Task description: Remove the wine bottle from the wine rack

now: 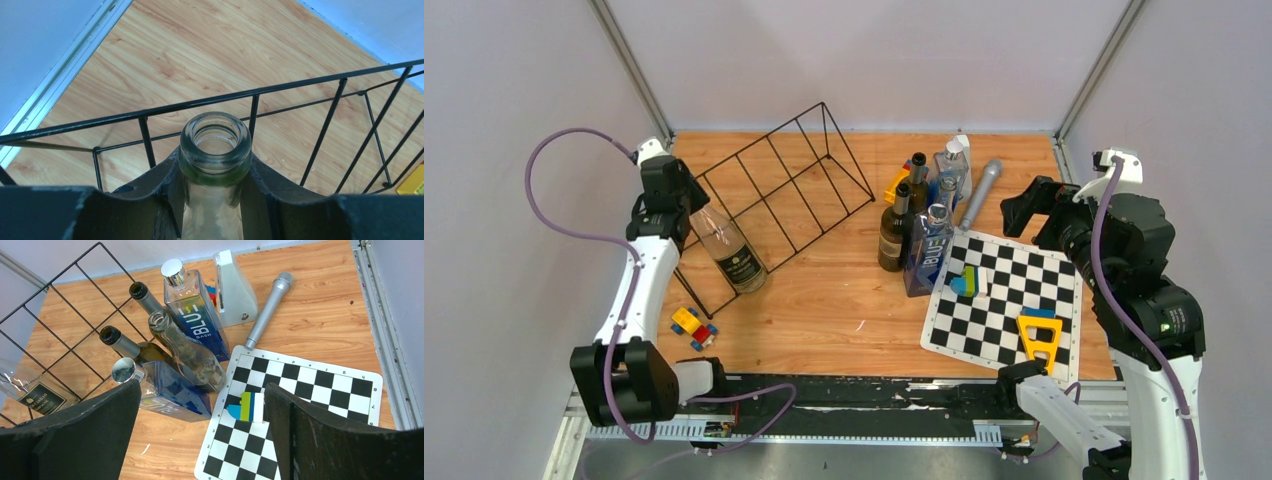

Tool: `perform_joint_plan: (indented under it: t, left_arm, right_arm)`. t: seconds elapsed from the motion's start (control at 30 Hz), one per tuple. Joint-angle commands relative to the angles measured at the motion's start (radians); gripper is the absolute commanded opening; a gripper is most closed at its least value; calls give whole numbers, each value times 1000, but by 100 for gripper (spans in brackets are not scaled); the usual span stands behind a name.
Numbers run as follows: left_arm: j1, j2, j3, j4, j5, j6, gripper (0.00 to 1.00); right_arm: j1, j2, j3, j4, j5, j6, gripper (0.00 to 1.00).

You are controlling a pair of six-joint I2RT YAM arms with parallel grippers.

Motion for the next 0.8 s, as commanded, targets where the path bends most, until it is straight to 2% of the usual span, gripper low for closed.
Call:
perform_joint_plan:
  t: [0.0,0.47,0.77]
  left_arm:
    - [10,-106,-11,49,20,-22,0]
    - [10,-285,-159,174,137,28,0]
    - [11,-406,-227,265,306,39,0]
  right_arm:
    - [-5,-8,-4,25,-10,-11,95]
    - [-5,-13,-2,25,-25,-20,95]
    - [-5,-28,1,36,-24,-34,95]
